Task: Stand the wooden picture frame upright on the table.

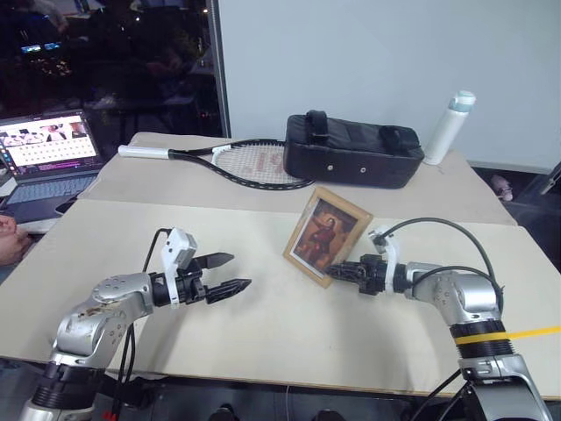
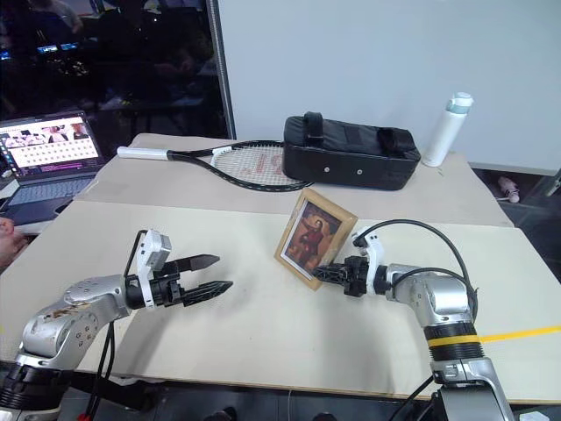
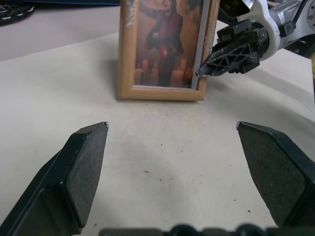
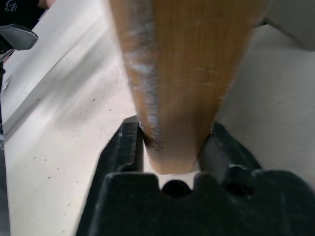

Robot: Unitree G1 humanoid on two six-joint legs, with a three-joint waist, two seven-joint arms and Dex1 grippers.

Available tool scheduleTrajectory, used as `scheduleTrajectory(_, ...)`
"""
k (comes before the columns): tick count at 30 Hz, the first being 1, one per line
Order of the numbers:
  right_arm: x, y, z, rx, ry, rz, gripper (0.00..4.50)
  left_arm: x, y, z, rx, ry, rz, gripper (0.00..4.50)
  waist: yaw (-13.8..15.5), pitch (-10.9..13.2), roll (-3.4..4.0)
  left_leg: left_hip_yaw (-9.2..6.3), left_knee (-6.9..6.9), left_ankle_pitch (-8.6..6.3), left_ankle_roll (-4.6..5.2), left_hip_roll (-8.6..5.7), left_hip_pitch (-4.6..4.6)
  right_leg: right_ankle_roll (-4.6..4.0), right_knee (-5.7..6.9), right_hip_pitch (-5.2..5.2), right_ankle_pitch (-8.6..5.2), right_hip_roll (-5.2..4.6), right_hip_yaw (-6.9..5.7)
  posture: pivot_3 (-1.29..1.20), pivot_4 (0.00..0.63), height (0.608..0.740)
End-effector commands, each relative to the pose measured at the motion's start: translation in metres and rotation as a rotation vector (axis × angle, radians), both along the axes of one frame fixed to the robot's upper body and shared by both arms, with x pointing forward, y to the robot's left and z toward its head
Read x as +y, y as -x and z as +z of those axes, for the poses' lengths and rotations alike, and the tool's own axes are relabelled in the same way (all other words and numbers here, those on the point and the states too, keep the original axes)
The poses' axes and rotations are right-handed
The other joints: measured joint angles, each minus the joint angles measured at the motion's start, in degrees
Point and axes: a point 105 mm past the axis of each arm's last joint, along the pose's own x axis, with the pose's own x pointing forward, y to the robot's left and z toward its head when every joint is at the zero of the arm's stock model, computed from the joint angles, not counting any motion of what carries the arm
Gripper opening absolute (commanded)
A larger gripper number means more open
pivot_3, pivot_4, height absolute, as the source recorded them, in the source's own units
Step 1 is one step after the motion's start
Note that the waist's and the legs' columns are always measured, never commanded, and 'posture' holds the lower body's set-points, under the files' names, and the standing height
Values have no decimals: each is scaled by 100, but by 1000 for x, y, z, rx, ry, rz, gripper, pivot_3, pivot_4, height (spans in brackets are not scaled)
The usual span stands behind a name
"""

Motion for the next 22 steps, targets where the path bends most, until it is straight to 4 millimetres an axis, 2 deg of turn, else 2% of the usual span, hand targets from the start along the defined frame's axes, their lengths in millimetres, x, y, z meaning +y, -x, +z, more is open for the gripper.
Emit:
scheduleTrajectory(1,-9,7,21,-55,-47,13,3549,1,-4,6,-39,4,-6,4500,16,0,0,0,0,0,0,0,0,0,0,1,0,0,0,0,150,726)
scheduleTrajectory(4,-21,18,23,-69,-41,21,4485,3,-4,6,-38,22,-5,4500,20,0,0,1,1,0,0,0,-2,0,-3,0,0,0,0,0,150,726)
scheduleTrajectory(7,-33,38,25,-85,-48,38,4485,11,-9,3,-32,33,44,4500,39,0,0,0,-1,0,0,0,-2,-2,-4,1,-1,0,-1,0,150,726)
scheduleTrajectory(10,-56,65,8,-126,89,57,4485,26,-21,-8,-13,-7,192,4500,44,0,0,0,0,-2,1,0,-2,12,-5,3,-11,-2,-1,0,150,726)
scheduleTrajectory(12,-73,65,5,-182,95,-44,4485,32,-25,-15,-21,-38,251,4500,44,-1,-2,1,2,-2,2,0,-1,15,-5,4,-13,-2,0,0,150,726)
scheduleTrajectory(15,-104,47,19,-489,209,-323,4485,39,-26,-23,-26,-60,298,4500,-35,0,-1,3,10,-2,1,0,3,18,-2,2,-12,-1,4,0,150,726)
scheduleTrajectory(16,-109,45,21,-508,206,-373,4485,41,-28,-28,-29,-93,328,4500,-61,0,-1,4,12,-1,1,0,4,19,2,2,-11,-1,5,0,150,726)
scheduleTrajectory(19,-109,46,20,-509,188,-428,4485,46,-39,-35,-36,-124,435,4500,-68,0,-1,3,16,1,-3,0,8,22,7,4,-4,0,5,0,150,726)
scheduleTrajectory(22,-103,48,11,-504,210,-424,4485,43,-47,-30,-42,-70,446,4500,-61,0,0,2,16,1,-3,0,10,21,4,10,-4,0,5,0,150,726)
